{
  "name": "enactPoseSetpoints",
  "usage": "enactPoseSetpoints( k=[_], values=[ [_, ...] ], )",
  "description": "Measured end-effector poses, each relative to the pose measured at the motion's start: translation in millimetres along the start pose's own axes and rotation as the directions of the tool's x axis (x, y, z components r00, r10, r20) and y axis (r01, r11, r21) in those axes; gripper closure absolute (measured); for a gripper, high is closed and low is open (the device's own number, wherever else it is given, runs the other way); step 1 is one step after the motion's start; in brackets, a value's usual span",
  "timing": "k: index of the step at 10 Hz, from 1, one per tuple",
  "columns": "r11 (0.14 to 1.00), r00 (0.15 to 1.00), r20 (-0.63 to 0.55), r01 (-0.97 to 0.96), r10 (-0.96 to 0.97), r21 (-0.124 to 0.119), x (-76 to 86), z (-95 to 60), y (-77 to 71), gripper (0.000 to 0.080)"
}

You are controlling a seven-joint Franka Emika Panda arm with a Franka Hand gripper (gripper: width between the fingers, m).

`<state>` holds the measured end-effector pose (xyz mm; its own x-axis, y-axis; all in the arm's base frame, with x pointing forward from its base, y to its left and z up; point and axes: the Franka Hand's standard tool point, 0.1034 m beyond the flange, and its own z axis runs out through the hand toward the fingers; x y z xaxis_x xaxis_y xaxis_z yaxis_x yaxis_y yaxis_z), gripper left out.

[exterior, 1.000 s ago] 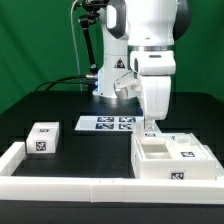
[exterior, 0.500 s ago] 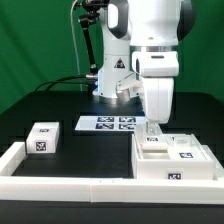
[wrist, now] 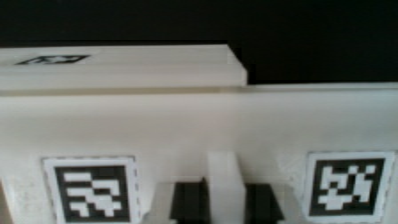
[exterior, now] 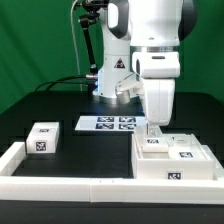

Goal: Assemble cabinet

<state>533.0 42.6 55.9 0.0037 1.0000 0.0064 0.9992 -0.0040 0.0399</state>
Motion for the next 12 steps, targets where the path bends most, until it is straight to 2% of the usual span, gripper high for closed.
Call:
enactPoseSetpoints(
  k=[2, 4, 6, 8, 9, 10, 11, 12],
  values=[
    [1.0, 1.0, 0.003, -0.002, 0.002, 0.007, -0.2, 0.1, 4.9, 0.0729],
    [1.0, 1.0, 0.008, -0.005, 0.005, 0.015, -1.7, 0.3, 21.0, 0.0729],
    [1.0, 1.0, 0.003, 0.023, -0.023, 0.003, -2.5, 0.8, 41.5, 0.0729],
    [1.0, 1.0, 0.001, 0.028, -0.028, 0.005, -0.4, 2.7, 56.9, 0.0729],
    [0.999, 1.0, 0.006, 0.029, -0.029, 0.02, -0.4, 2.6, 56.8, 0.0729],
    [0.999, 1.0, 0.007, 0.029, -0.03, 0.022, -0.2, 2.6, 56.8, 0.0728],
    [0.999, 0.999, 0.005, 0.036, -0.036, 0.018, 0.1, 2.5, 57.0, 0.0728],
    [0.998, 0.998, -0.001, 0.056, -0.056, 0.001, 1.7, 2.4, 57.5, 0.0728]
  ],
)
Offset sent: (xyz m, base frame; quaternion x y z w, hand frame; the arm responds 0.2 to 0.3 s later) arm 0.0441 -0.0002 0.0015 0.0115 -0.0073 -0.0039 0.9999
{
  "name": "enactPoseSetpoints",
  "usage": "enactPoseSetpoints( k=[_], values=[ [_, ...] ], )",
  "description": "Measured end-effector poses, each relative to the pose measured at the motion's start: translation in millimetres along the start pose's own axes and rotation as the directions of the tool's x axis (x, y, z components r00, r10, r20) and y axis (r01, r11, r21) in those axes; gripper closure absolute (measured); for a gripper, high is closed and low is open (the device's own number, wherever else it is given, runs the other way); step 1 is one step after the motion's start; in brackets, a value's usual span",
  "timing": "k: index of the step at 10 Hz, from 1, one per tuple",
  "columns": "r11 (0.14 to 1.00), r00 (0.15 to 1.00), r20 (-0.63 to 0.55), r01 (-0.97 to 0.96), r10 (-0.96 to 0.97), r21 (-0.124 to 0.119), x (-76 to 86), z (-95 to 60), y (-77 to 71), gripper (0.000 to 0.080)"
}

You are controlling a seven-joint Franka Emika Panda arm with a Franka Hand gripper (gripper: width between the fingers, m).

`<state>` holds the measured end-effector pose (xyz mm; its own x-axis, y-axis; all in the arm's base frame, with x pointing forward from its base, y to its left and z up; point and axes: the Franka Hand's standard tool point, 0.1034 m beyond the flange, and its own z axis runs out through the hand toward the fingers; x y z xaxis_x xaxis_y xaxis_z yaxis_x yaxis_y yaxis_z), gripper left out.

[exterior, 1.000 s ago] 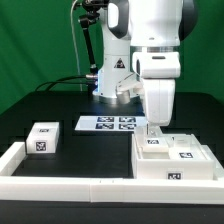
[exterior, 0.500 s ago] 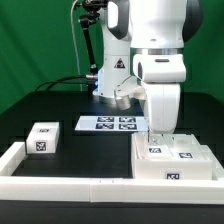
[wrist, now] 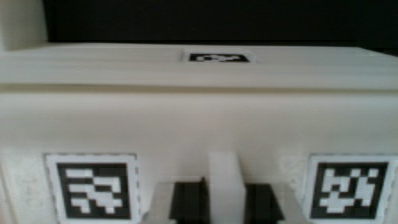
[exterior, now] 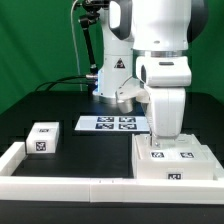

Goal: Assemble cabinet

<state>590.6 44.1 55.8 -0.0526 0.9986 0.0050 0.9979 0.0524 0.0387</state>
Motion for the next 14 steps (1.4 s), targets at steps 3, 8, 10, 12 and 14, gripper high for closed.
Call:
enactPoseSetpoints(
  k=[3, 8, 10, 12, 14],
  values=[
    [1.0, 1.0, -0.004, 0.005, -0.005, -0.013, 4.3, -0.2, 1.7, 0.0327],
    [0.996, 0.996, 0.021, -0.081, 0.082, -0.035, -0.9, -27.2, -19.7, 0.0008],
    [0.992, 0.995, 0.012, -0.095, 0.096, -0.084, -3.5, -40.4, -39.4, 0.0001],
    [0.993, 0.995, 0.01, -0.098, 0.098, -0.063, -3.0, -32.3, -60.3, 0.0002],
    [0.992, 0.995, 0.008, -0.103, 0.104, -0.067, -3.2, -32.8, -58.3, 0.0002]
  ],
)
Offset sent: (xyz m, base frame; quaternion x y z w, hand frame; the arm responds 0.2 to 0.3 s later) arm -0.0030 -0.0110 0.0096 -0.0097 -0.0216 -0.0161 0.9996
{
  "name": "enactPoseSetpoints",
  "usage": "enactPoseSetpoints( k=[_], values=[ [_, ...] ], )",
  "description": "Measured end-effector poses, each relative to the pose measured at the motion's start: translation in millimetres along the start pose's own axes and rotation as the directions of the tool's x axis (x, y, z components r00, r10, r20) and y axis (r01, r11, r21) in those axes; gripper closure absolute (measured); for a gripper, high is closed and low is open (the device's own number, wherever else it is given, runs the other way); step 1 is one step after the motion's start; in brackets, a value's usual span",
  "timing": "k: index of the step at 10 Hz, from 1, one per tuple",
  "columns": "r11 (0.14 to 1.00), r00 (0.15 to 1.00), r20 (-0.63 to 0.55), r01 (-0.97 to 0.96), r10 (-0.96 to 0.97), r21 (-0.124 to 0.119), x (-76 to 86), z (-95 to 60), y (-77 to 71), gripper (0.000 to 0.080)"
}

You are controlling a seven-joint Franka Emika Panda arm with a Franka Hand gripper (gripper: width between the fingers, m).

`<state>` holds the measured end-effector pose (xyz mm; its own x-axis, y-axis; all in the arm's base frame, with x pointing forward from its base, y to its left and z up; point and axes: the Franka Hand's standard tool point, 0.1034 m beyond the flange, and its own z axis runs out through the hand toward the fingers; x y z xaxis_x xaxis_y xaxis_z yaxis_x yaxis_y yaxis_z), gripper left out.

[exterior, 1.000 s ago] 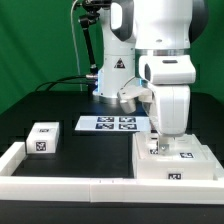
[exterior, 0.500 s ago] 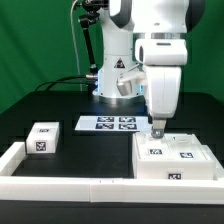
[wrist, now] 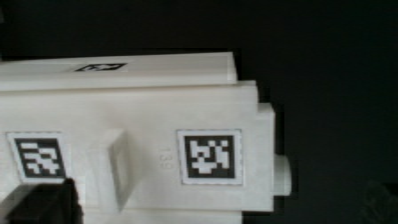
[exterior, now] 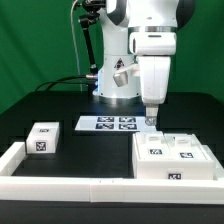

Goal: Assemble cabinet

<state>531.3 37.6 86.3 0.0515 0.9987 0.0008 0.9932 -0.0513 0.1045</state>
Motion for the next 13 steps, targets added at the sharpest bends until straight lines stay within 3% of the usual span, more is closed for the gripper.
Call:
enactPoseSetpoints(
  k=[2, 4, 5, 7, 10, 11, 13],
  values=[
    [0.982, 0.982, -0.032, -0.187, 0.186, -0.027, -0.8, 1.5, -1.8, 0.0002],
    [0.92, 0.919, -0.07, -0.39, 0.387, -0.031, -0.8, 5.7, -11.5, 0.0002],
    [0.873, 0.87, -0.089, -0.488, 0.484, -0.022, 0.4, 8.6, -17.3, 0.0002],
    [0.791, 0.787, -0.092, -0.612, 0.611, 0.018, 0.3, 14.5, -22.3, 0.0002],
    [0.666, 0.661, -0.092, -0.745, 0.745, 0.043, 3.2, 14.6, -22.7, 0.0002],
    [0.606, 0.601, -0.09, -0.794, 0.794, 0.052, 4.4, 14.5, -22.9, 0.0002],
    [0.396, 0.389, -0.099, -0.916, 0.916, 0.065, 13.3, 13.0, -30.8, 0.0002]
  ],
)
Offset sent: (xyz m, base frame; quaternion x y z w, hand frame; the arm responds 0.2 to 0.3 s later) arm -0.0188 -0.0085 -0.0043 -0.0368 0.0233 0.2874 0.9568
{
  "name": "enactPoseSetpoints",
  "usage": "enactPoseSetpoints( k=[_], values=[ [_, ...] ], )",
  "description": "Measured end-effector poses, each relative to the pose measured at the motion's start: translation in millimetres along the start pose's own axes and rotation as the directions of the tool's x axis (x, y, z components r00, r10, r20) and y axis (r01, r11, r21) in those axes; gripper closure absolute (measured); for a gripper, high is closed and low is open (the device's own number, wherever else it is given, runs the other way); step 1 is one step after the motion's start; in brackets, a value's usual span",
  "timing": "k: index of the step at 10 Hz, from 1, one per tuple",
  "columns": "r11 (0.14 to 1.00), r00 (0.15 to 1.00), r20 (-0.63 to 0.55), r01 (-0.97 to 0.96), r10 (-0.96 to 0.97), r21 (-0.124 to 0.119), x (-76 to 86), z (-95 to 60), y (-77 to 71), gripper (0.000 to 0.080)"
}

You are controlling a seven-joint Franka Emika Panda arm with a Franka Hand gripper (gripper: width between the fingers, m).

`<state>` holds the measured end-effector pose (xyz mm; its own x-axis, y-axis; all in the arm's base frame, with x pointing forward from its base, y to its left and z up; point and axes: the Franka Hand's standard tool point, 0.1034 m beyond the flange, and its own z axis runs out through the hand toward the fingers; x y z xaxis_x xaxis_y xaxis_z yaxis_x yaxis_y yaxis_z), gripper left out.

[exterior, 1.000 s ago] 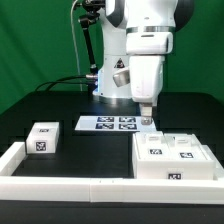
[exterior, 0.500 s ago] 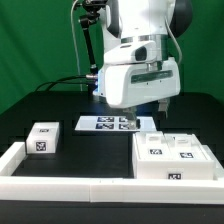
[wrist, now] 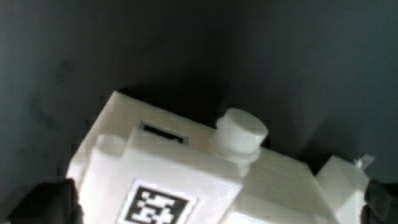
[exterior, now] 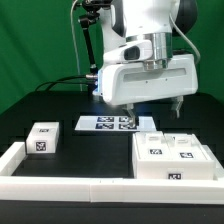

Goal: Assemble cabinet

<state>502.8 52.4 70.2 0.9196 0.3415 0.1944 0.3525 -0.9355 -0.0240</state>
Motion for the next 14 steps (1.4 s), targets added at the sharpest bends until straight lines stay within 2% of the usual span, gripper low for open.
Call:
enactPoseSetpoints(
  k=[2, 5, 6, 11, 14],
  values=[
    [0.99, 0.989, -0.015, -0.144, 0.144, 0.014, -8.4, 9.0, -6.1, 0.0002],
    [0.958, 0.958, -0.011, -0.285, 0.285, 0.025, -8.1, 9.3, -7.4, 0.0002],
    [0.92, 0.92, 0.002, -0.392, 0.392, 0.03, -6.8, 9.1, -11.7, 0.0002],
    [0.916, 0.918, 0.022, -0.398, 0.397, 0.046, -7.4, 40.4, -17.1, 0.0002],
    [0.919, 0.92, 0.023, -0.391, 0.39, 0.047, -7.8, 40.5, -17.4, 0.0002]
  ],
)
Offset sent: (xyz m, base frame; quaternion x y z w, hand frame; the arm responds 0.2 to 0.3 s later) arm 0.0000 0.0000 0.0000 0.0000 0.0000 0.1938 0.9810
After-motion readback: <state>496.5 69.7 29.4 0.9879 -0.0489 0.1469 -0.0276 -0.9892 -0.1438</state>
